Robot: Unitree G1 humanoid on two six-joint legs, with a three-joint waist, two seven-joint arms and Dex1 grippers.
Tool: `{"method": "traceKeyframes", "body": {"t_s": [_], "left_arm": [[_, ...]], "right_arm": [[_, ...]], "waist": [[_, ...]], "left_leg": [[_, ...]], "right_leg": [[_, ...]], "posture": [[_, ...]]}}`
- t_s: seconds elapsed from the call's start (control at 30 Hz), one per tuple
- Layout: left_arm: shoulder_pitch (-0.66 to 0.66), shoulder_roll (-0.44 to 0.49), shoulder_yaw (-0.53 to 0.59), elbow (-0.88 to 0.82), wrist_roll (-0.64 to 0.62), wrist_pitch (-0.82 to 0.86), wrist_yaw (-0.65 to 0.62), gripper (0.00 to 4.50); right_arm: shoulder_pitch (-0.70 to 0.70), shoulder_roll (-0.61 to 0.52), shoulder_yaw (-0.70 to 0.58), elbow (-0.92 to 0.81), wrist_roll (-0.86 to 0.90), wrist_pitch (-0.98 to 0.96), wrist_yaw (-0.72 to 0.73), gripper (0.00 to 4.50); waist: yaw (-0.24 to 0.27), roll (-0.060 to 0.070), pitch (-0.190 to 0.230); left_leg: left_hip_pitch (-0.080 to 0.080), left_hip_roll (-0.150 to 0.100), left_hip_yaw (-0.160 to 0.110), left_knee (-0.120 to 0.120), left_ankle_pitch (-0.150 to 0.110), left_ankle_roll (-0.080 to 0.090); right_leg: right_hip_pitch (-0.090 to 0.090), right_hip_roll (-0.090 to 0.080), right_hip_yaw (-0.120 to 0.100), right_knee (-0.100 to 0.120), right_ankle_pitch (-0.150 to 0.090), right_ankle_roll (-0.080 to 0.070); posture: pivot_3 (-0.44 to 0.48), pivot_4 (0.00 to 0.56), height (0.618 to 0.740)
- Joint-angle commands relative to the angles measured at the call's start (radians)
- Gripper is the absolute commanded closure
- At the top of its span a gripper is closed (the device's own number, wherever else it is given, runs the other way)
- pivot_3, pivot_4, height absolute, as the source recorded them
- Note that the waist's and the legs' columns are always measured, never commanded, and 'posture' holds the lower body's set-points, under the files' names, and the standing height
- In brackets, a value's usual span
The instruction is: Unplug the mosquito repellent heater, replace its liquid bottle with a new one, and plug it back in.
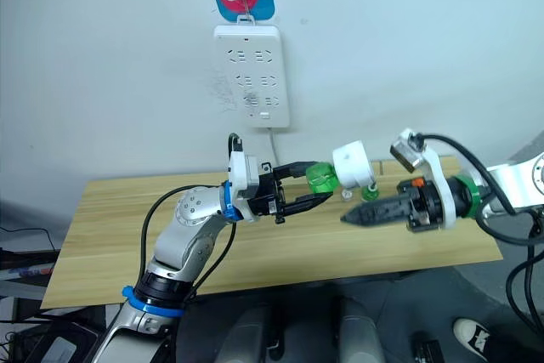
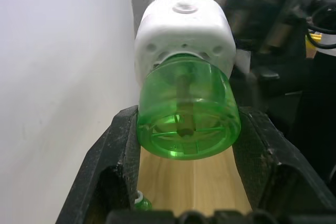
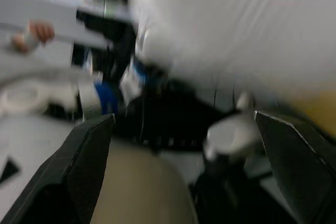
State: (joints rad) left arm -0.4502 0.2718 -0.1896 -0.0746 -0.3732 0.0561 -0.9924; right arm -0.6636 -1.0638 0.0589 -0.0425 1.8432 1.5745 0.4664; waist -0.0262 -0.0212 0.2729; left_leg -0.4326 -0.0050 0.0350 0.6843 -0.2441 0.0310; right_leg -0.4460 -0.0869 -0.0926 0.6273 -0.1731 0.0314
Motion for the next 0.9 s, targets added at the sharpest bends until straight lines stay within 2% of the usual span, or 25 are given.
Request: {"method": "traceKeyframes", "body": {"t_s": [0.03,0.1,0.17,0.23,0.37,0.47,0.5,0.6,0.9], "left_arm": [[-0.018,0.003,0.015,-0.035,-0.013,-0.019,-0.002,2.29],[-0.014,0.017,0.011,-0.043,-0.009,-0.029,-0.018,2.29],[-0.013,0.026,0.01,-0.048,-0.014,-0.028,-0.027,2.29],[-0.014,0.031,0.012,-0.05,-0.021,-0.022,-0.033,2.29],[-0.018,0.04,0.011,-0.055,-0.036,-0.008,-0.047,2.29],[-0.023,0.04,0.011,-0.058,-0.047,0.008,-0.05,2.29],[-0.025,0.039,0.011,-0.059,-0.049,0.012,-0.05,2.29],[-0.026,0.039,0.009,-0.061,-0.047,0.012,-0.052,2.29],[-0.041,0.037,0.037,-0.028,-0.033,0.018,-0.016,2.29]], "right_arm": [[0.08,-0.07,-0.018,-0.128,-0.31,-0.097,0.204,0.05],[0.07,-0.069,0.001,0.002,-0.484,-0.215,0.278,0.41],[0.037,-0.047,0.016,0.121,-0.634,-0.319,0.331,0.99],[-0.007,-0.013,0.027,0.204,-0.734,-0.371,0.37,1.76],[-0.1,0.091,0.028,0.292,-0.822,-0.371,0.415,3.23],[-0.144,0.202,-0.022,0.321,-0.821,-0.322,0.369,4.34],[-0.152,0.241,-0.05,0.32,-0.804,-0.294,0.345,4.48],[-0.155,0.329,-0.128,0.288,-0.759,-0.204,0.276,4.48],[-0.032,0.352,-0.265,0.02,-0.599,0.03,0.212,4.48]], "waist": [[0.002,0.0,0.0],[0.002,0.0,0.0],[0.001,0.0,0.0],[-0.001,0.0,0.0],[-0.006,0.0,0.0],[-0.005,0.0,0.0],[-0.004,0.0,0.0],[-0.001,0.0,0.0],[0.008,0.0,0.0]], "left_leg": [[0.0,0.0,0.0,0.0,0.0,0.0],[0.0,0.0,0.001,0.001,0.0,0.0],[0.0,0.0,0.002,0.003,0.0,0.0],[0.0,0.0,0.003,0.005,0.0,0.001],[0.0,0.001,0.002,0.006,-0.001,0.001],[0.0,0.002,0.002,0.006,-0.001,0.001],[-0.001,0.002,0.001,0.006,-0.001,0.001],[-0.001,0.002,0.001,0.007,-0.001,0.001],[-0.002,0.0,0.0,0.01,-0.003,0.005]], "right_leg": [[0.0,0.0,0.0,0.0,0.0,0.001],[0.0,0.0,0.0,0.0,-0.001,0.001],[0.0,0.0,0.001,0.0,0.0,0.002],[0.0,0.0,0.001,0.0,0.0,0.002],[0.0,0.001,0.002,0.001,0.0,0.002],[0.0,0.002,0.001,0.001,0.002,-0.001],[0.0,0.002,0.001,0.001,0.002,-0.001],[0.0,0.002,0.001,0.001,0.003,-0.002],[0.002,0.0,0.001,0.001,0.002,-0.001]], "posture": [[-0.133,0.243,0.74],[-0.123,0.243,0.74],[-0.128,0.243,0.74],[-0.134,0.239,0.74],[-0.143,0.232,0.74],[-0.146,0.232,0.74],[-0.146,0.233,0.74],[-0.14,0.238,0.74],[-0.133,0.248,0.74]]}}
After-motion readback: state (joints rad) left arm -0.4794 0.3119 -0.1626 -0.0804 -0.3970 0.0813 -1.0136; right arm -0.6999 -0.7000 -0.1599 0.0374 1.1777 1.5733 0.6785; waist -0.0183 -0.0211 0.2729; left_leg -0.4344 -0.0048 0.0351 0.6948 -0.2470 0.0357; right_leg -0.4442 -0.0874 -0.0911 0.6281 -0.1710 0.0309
